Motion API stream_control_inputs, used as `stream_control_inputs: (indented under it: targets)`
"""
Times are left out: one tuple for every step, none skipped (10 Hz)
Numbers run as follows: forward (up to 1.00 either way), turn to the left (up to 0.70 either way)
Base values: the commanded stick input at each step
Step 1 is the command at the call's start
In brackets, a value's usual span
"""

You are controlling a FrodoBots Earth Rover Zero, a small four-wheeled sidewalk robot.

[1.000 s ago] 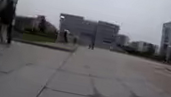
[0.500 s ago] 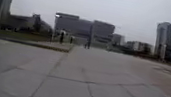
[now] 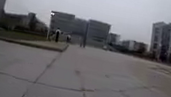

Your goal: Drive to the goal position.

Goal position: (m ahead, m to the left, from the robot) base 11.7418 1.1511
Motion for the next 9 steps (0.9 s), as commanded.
stream_control_inputs:
  targets:
    - [0.7, -0.03]
    - [0.7, -0.03]
    - [0.7, -0.03]
    - [0.7, -0.03]
    - [0.7, -0.03]
    - [0.7, -0.03]
    - [0.7, -0.03]
    - [0.7, -0.03]
    - [0.7, -0.03]
